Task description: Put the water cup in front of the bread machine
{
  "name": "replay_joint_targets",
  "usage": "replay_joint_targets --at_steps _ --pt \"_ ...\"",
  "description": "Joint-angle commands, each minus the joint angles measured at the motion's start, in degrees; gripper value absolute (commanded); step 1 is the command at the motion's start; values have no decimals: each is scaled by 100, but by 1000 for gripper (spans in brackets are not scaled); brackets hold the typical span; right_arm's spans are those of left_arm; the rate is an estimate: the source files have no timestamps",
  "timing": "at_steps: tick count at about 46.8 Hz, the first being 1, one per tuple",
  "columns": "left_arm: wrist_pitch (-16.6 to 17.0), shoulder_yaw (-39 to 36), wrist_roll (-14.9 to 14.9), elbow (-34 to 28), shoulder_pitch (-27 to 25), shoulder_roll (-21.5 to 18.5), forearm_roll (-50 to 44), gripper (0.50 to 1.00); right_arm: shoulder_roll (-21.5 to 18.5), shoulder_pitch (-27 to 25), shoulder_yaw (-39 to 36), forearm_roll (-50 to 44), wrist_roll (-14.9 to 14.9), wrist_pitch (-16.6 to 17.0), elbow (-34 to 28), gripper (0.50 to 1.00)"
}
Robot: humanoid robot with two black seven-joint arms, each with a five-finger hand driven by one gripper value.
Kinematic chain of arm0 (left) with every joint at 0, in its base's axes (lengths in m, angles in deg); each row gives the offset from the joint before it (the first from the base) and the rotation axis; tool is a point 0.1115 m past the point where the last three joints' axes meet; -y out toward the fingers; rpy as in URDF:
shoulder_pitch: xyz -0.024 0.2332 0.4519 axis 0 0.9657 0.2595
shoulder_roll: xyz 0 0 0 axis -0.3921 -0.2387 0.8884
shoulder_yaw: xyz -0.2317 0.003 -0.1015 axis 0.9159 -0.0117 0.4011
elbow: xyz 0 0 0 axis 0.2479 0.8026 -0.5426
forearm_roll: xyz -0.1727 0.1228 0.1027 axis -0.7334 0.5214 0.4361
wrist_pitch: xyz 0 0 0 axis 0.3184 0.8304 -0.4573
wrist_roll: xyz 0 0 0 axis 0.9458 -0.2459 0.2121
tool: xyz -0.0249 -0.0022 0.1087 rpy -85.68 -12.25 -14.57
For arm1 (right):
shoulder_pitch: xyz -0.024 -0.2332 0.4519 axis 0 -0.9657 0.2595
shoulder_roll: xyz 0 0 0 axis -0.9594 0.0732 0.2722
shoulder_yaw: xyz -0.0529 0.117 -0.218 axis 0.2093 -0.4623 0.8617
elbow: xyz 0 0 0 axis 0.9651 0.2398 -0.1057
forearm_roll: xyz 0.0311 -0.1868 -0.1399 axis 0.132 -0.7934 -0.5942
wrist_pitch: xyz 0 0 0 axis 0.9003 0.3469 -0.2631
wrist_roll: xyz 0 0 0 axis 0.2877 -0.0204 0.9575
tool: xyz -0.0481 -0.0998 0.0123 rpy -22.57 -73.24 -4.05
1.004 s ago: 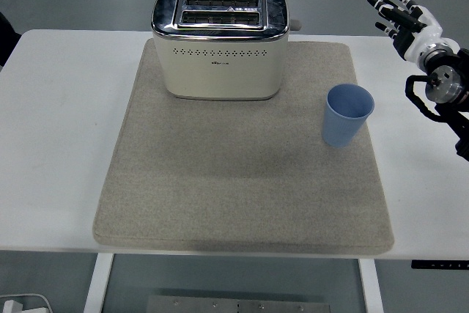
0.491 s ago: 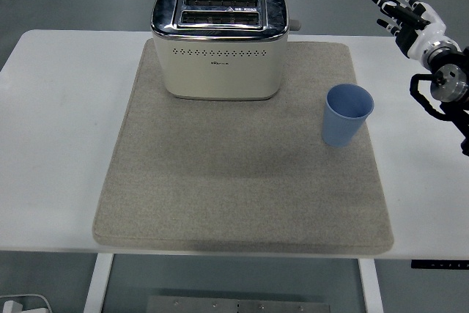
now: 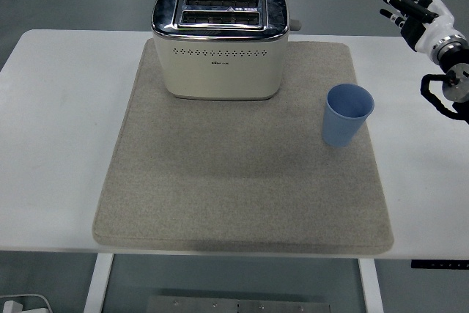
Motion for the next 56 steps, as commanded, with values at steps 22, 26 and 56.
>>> replay_joint_targets --at_steps 22,26,56 --pt "0 0 1 0 0 0 0 1000 1879 -1160 -60 -1121 786 389 2306 913" --pt "0 0 1 0 0 0 0 1000 2240 -1345 -69 -1174 971 592 2570 913" --pt "0 0 1 0 0 0 0 1000 2865 -2575 19 -3520 1753 979 3116 913"
